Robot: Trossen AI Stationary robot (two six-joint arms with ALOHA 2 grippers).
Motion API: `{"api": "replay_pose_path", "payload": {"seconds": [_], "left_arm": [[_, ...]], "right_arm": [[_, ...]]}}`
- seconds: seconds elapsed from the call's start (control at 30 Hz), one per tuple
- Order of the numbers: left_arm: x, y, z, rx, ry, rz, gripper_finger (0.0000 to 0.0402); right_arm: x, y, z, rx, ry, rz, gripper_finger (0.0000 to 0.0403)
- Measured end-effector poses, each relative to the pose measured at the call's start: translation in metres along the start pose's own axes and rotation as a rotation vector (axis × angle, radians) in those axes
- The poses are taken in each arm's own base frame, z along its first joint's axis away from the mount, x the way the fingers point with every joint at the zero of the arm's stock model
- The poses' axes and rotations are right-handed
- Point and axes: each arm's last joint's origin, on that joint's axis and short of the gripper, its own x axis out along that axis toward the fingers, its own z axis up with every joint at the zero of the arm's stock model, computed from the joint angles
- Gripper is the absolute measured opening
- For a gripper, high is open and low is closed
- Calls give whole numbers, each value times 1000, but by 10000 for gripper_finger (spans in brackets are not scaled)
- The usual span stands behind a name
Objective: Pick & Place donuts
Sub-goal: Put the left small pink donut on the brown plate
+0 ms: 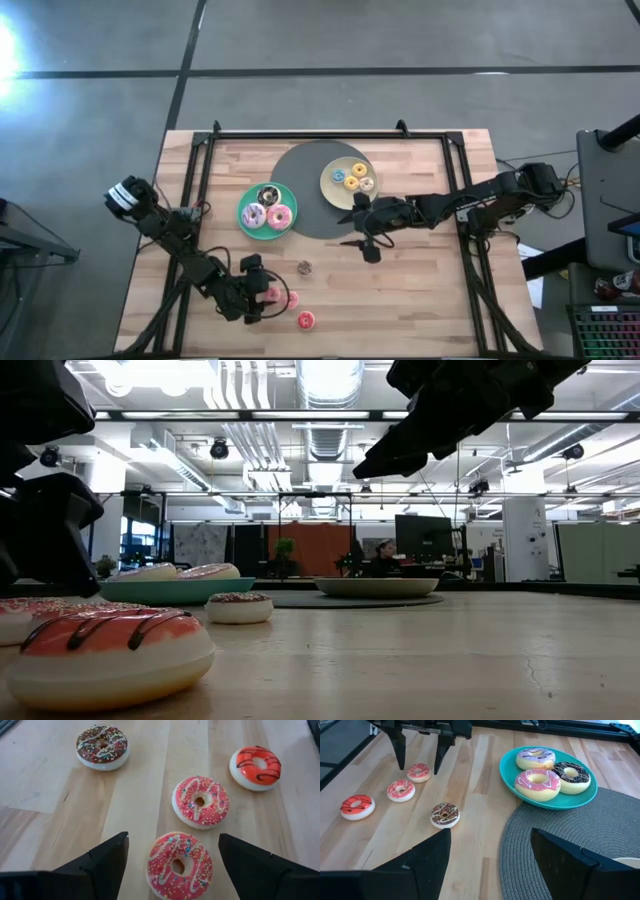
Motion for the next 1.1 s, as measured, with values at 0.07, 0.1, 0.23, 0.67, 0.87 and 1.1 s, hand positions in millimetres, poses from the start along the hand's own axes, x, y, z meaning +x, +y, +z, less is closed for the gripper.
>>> {"api": "replay_pose_path", "payload": {"seconds": [0.07, 0.1, 0.23, 0.67, 0.87, 1.1], "left_arm": [[1, 0, -1, 10, 12, -8, 285], [1, 0, -2, 13, 20, -12, 285], [3, 0, -4, 18, 41, -19, 285], [11, 0, -10, 43, 70, -3, 285], [11, 0, -11, 37, 75, -1, 285], [15, 1, -13, 41, 73, 16, 285]], "right_arm": [[0, 0, -1, 0, 3, 2, 265], [0, 1, -1, 2, 4, 2, 265], [0, 3, -2, 0, 5, 8, 265], [0, 5, -4, 0, 12, 14, 252], [0, 5, -4, 1, 11, 14, 244], [0, 5, -9, 4, 25, 14, 242]]}}
